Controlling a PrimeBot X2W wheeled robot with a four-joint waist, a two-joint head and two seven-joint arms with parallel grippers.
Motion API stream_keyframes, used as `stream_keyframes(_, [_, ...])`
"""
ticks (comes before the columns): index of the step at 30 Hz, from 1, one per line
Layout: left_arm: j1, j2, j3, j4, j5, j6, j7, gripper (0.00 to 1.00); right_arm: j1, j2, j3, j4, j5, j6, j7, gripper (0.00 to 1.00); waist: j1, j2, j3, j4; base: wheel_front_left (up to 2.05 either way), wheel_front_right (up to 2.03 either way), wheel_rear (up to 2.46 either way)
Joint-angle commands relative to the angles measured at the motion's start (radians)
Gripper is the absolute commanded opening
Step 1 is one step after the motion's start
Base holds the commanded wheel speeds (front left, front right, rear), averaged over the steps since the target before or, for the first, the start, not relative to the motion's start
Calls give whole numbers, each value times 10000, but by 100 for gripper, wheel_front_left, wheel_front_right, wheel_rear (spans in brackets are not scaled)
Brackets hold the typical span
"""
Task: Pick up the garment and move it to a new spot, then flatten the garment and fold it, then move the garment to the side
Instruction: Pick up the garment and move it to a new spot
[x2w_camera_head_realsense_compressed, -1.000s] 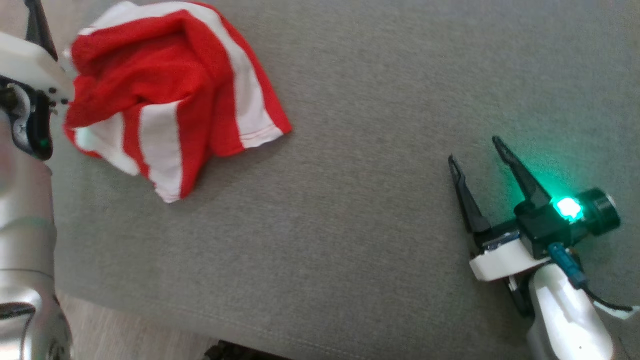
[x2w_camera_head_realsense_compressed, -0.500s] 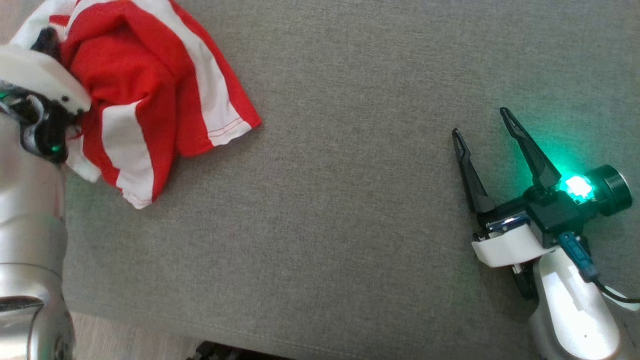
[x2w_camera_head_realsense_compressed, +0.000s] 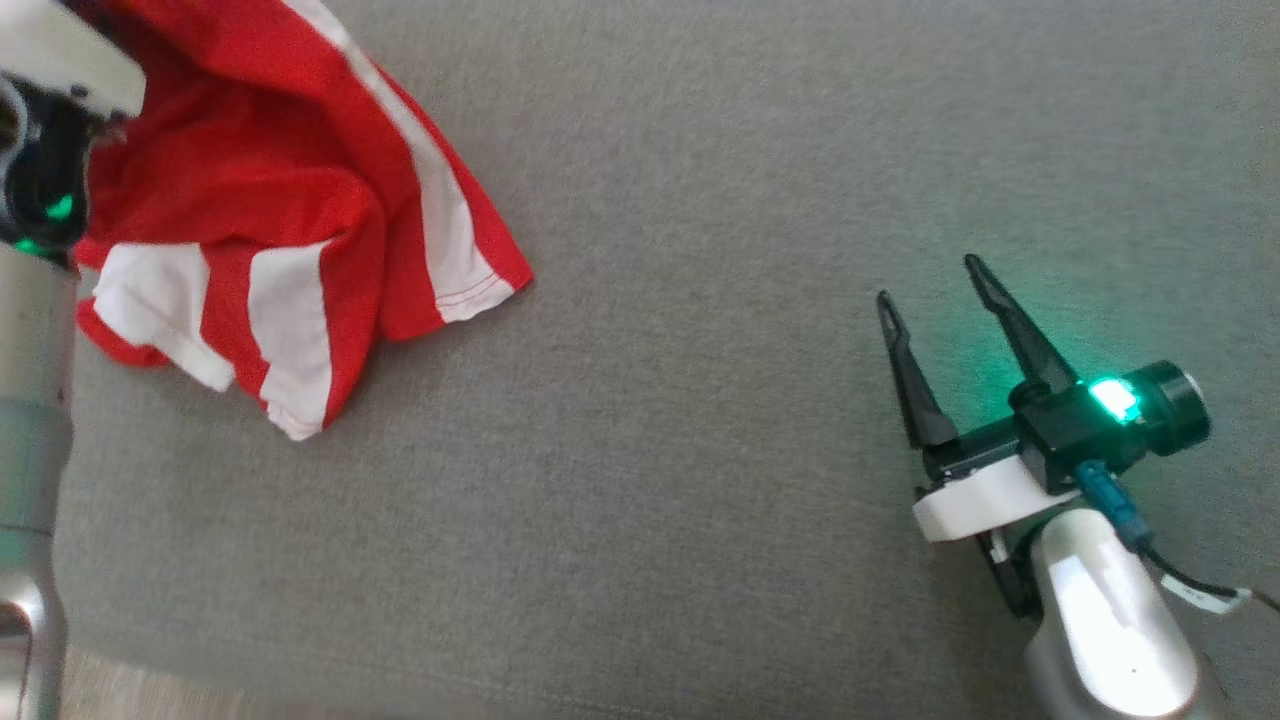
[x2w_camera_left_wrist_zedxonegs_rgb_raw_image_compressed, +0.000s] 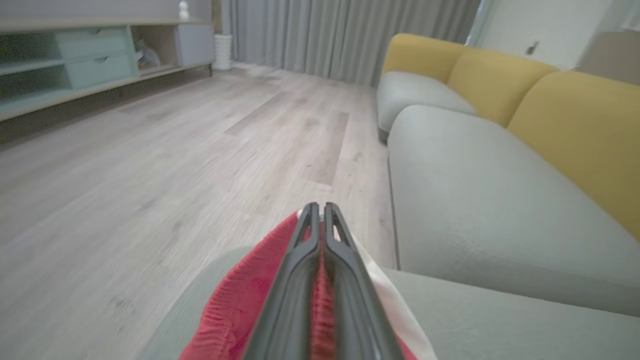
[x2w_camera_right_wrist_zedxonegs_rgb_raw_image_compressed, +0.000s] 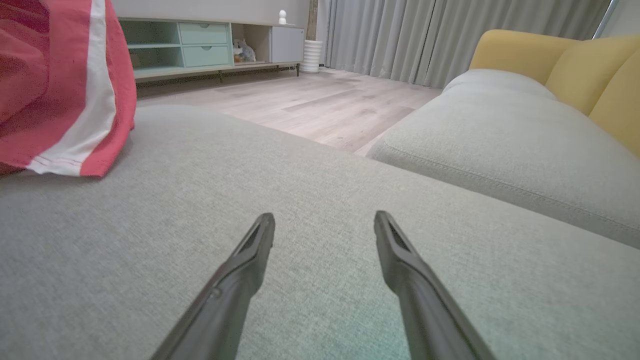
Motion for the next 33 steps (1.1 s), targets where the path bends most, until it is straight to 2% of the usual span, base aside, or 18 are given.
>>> stream_keyframes(1, [-780,745,-51,-839,-122,16,131,0,78,208,333,-222,153,-7,-23,100,0,0,-698,-489,0,0,0])
stream_keyframes(8, [-1587,1056,-1018,-2360,-131,16,746,0,331,295,729,-150,1031,-7,-23,100,0,0,-1881,-1907,0,0,0])
stream_keyframes(10, [-1719,1033,-1105,-2483,-101,16,827,0,350,296,787,-172,1194,-7,-23,100,0,0,-2006,-2164,0,0,0])
stream_keyframes(13, [-2168,933,-1368,-2785,81,35,1106,0,329,297,949,-277,1675,-7,-23,100,0,0,-2204,-3034,0,0,0])
stream_keyframes(17, [-2843,616,-1718,-2949,383,127,1292,0,292,298,1133,-432,2222,-7,-23,100,0,0,-2239,-4124,0,0,0])
stream_keyframes(23, [-3707,-173,-1923,-2332,498,292,1005,0,145,299,1376,-681,2898,-7,-23,100,0,0,-1972,-5444,0,0,0])
stream_keyframes(28, [-3689,-757,-2164,-1844,357,210,562,0,40,299,1346,-829,3184,-7,-23,100,0,0,-1678,-5901,0,0,0])
stream_keyframes(33, [-2313,-1158,-2243,-1662,-253,125,3,0,38,299,1248,-866,3247,-7,-23,100,0,0,-1588,-5894,0,0,0])
